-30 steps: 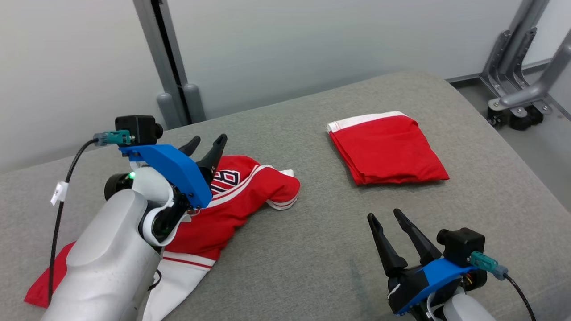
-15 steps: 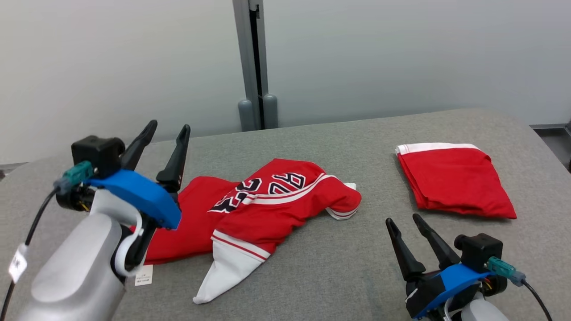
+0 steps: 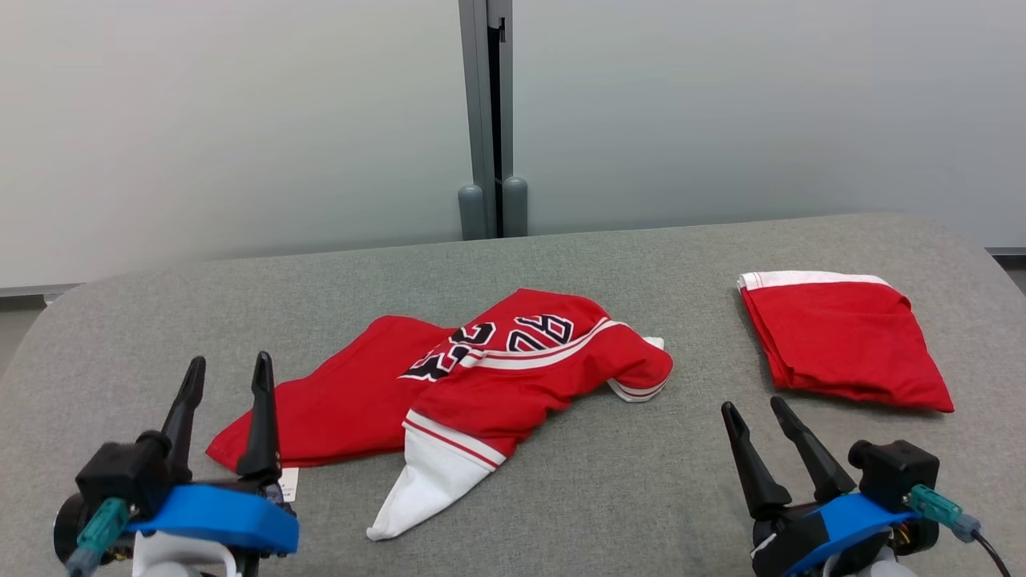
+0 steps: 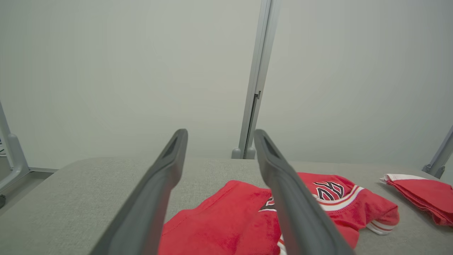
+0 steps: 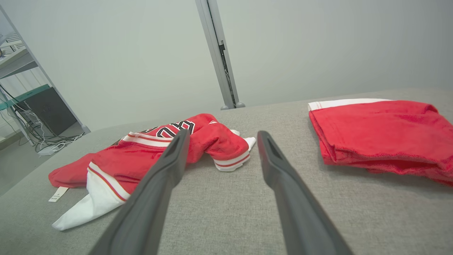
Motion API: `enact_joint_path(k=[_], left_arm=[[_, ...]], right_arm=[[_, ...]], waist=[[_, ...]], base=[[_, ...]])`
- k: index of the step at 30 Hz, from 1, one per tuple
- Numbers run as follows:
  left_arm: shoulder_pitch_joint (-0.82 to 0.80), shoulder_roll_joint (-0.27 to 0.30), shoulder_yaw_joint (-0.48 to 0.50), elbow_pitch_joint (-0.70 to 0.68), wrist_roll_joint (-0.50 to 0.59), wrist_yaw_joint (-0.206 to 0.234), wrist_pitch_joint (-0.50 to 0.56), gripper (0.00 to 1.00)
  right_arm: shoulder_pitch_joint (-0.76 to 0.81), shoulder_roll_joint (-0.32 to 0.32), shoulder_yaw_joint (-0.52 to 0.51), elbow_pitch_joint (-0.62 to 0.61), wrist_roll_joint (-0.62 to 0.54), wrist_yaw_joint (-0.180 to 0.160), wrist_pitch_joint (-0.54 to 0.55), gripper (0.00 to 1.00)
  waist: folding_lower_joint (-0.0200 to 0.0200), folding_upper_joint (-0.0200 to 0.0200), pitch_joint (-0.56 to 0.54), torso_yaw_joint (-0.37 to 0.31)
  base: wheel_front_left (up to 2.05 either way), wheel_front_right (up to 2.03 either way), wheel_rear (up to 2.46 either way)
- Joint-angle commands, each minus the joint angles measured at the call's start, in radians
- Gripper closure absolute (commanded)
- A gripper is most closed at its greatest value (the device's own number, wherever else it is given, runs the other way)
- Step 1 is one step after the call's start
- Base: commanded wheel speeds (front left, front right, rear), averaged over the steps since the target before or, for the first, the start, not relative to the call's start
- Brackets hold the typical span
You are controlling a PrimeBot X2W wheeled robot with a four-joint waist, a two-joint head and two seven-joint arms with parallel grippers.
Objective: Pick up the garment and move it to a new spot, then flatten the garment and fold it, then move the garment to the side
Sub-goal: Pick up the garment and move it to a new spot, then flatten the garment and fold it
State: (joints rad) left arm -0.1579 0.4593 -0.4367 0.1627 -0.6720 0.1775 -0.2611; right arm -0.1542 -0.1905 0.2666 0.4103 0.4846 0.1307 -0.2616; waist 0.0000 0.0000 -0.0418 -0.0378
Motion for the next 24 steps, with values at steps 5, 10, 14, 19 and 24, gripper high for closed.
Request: enact_joint_path(k=[5,10,14,19,24], left_arm=[[0.179,-0.114,0.142,-0.102,0.123,-0.007,-0.005,0.0],[0.233,-0.178,0.193,-0.083,0.194,-0.06,-0.005,0.0],[0.235,-0.215,0.224,-0.058,0.228,-0.101,-0.005,0.0],[0.225,-0.251,0.25,-0.024,0.262,-0.15,-0.005,0.0],[0.203,-0.278,0.256,0.01,0.293,-0.186,-0.005,0.0]], right_arm=[[0.06,-0.011,-0.041,-0.057,-0.022,0.0,-0.004,0.0],[0.07,-0.018,-0.051,-0.071,-0.035,0.0,-0.004,0.0],[0.065,-0.019,-0.032,-0.07,-0.038,0.0,-0.004,0.0],[0.031,-0.018,0.02,-0.038,-0.026,0.0,-0.005,0.0],[-0.059,-0.01,0.124,0.019,0.014,0.0,0.007,0.0]], waist=[[0.0,0.0,0.0,-0.003],[0.0,0.0,-0.007,0.005],[0.0,0.0,-0.014,0.017],[0.0,0.0,-0.015,0.047],[0.0,0.0,-0.012,0.107]], base=[[0.0,0.0,0.0],[0.0,0.0,0.0],[0.0,0.0,0.0],[0.0,0.0,0.0],[0.0,0.0,0.0]])
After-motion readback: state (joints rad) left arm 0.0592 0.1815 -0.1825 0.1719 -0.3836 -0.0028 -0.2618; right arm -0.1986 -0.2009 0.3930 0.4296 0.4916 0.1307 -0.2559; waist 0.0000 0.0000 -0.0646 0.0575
